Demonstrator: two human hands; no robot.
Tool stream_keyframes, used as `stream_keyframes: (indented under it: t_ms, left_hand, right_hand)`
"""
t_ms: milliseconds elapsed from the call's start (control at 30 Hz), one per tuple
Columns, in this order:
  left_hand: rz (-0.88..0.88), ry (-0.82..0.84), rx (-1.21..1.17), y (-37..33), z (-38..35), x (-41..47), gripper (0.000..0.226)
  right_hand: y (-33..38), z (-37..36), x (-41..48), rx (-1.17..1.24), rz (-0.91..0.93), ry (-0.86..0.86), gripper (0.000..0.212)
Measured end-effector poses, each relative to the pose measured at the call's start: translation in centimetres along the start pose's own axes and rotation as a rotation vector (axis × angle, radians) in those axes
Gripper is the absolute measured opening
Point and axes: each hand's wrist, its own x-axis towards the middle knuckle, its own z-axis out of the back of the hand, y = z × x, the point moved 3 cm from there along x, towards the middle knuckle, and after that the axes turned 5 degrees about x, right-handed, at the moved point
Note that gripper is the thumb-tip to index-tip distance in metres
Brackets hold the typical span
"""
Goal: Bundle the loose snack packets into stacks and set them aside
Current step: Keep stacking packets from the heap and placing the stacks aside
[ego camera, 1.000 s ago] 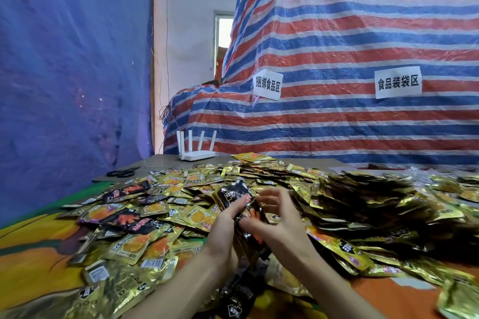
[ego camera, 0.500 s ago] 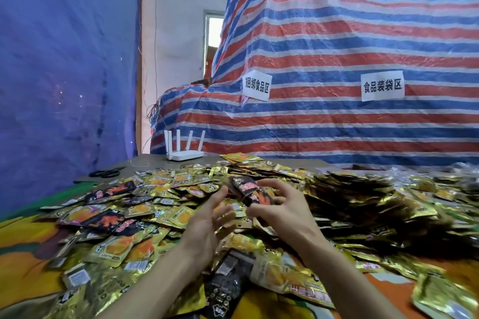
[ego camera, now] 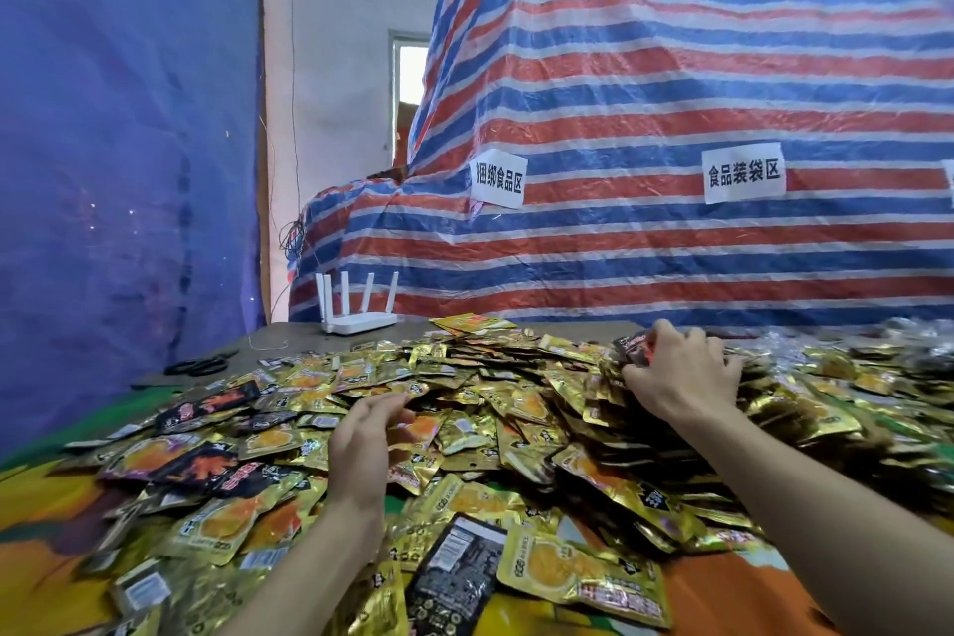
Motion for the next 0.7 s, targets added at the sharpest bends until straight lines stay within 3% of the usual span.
stream_keyframes:
  t_ms: [167, 233, 300, 367, 433, 500, 600, 700]
  left_hand:
    - [-0.098, -0.042, 0.17, -0.7, 0.6, 0.1, 0.013]
    - [-0.228, -0.079, 0.375, -1.1, 0.9, 0.0, 0.007]
    - [-0.35, -0.157, 0.725, -1.6, 1.3, 0.3, 0.003]
    - [-0.422, -0.244, 1.07, -2.0, 2.2, 0.9, 0.018]
    - [-0.379, -0.303, 1.295, -2.2, 3.4, 1.9, 0.046]
    - [-0.255, -0.292, 1.427, -1.7, 4.6, 2.8, 0.075]
    - [0.053, -0.144, 1.465, 0.3, 6.0, 3.6, 0.109]
    - [0.236, -0.013, 1.593, 2.2, 6.5, 3.7, 0.113]
  right_hand:
    - [0.5, -0.3, -0.3, -0.088, -0.031, 0.037, 0.056]
    - [0.9, -0.1, -0.6, -0.14, -0.021, 0.044, 0.058]
    - [2.1, 0.5, -1.2, -0.157, 0.06, -0.031, 0.063]
    - [4.6, 0.8, -2.6, -0.033, 0.242, -0.161, 0.066]
    - [7.8, 0.3, -4.7, 0.168, 0.445, -0.185, 0.062]
    - [10.8, -1.6, -7.0, 0.297, 0.582, -0.032, 0.062]
    - [13.5, -6.3, -9.8, 0.228, 0.629, 0.302, 0.071]
    - [13.7, -10.6, -11.6, 0.069, 0.541, 0.595, 0.079]
